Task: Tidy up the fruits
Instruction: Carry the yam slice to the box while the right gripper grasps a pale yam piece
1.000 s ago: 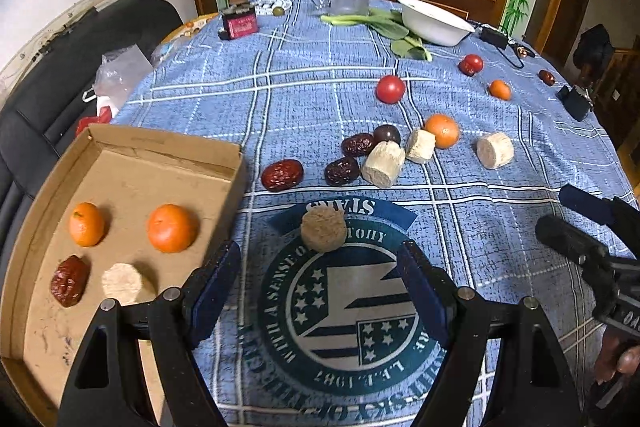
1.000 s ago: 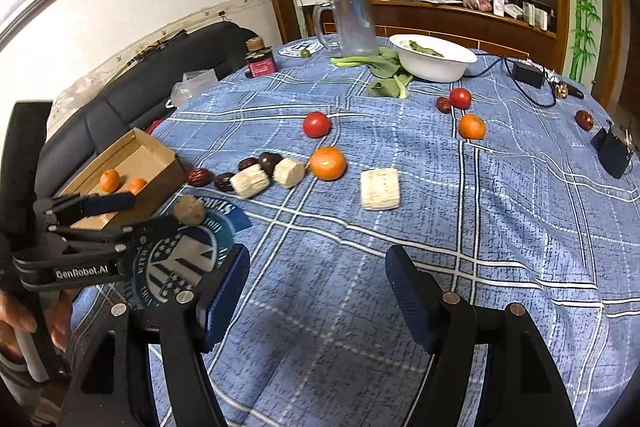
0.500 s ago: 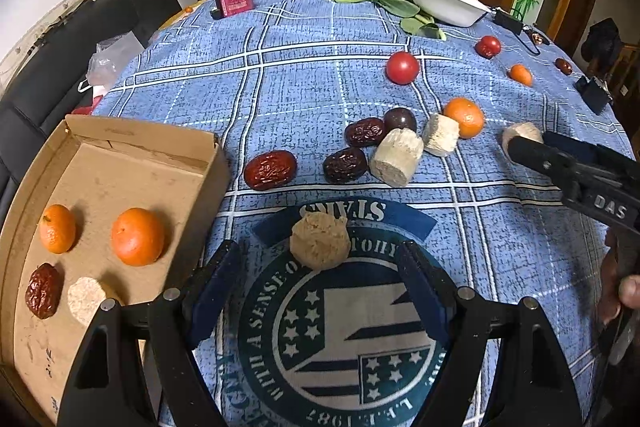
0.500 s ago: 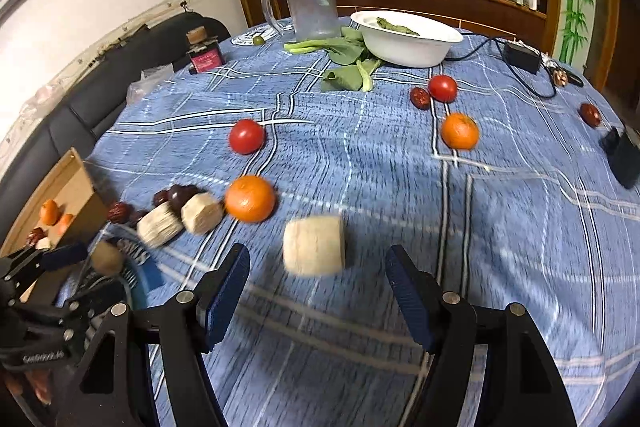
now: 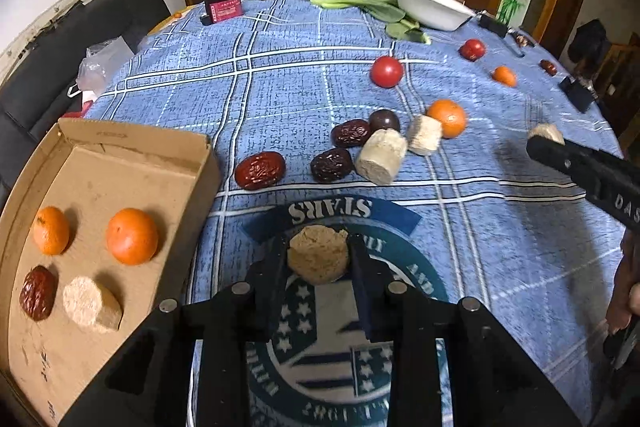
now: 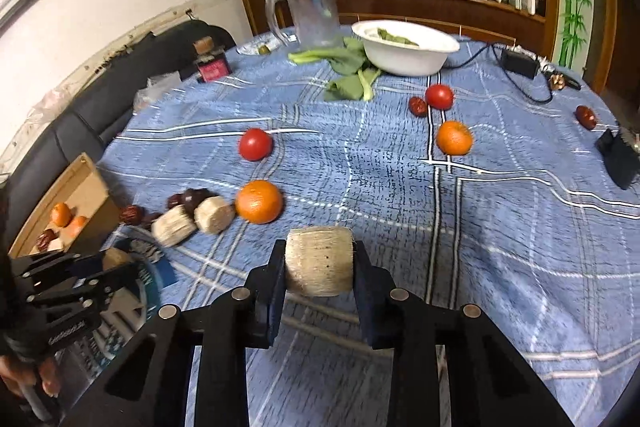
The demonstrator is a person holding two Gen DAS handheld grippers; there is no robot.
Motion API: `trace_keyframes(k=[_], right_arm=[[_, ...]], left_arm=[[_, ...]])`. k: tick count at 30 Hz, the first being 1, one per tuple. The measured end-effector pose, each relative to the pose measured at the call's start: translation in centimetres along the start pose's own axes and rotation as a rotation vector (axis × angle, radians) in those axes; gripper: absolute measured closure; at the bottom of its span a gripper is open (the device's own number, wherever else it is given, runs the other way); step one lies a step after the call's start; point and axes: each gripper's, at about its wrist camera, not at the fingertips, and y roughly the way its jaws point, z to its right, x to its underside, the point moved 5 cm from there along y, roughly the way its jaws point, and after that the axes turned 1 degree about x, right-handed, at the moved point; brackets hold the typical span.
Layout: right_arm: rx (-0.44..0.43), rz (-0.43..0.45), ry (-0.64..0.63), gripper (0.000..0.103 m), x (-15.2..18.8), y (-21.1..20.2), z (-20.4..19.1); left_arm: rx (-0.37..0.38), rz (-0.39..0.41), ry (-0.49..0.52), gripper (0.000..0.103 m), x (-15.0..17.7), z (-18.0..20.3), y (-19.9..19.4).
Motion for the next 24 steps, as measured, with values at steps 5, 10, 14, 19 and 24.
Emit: trace_keyframes(k=[5, 10, 14, 19, 24], right_arm=[[-0.023, 0.031, 0.016, 0.07, 1.3, -2.5, -1.1], [-0.047, 0.04, 0.038, 0.07, 2.7, -3.8, -2.4], [-0.059, 0.047, 0.045, 0.07, 3.5, -4.5, -3.5], [-0.075, 0.049, 0.037, 0.07, 4.2, -5.4, -4.8], [-0.106, 0.059, 0.033, 0.07, 4.3, -6.0, -6.3]], left_arm=[[0.029, 0.039, 0.001, 0.074, 0.3, 0.1, -2.7], [0.037, 0.075, 0.023, 0.074, 0.4, 0.6, -5.3], [0.036, 0.098, 0.036, 0.074, 0.6, 0.9, -6.8], [0.025, 0.11, 0.04, 0.074, 0.9, 0.7, -7.7], [0.001, 0.134, 0.04, 0.074, 1.0, -0.1, -8.8]])
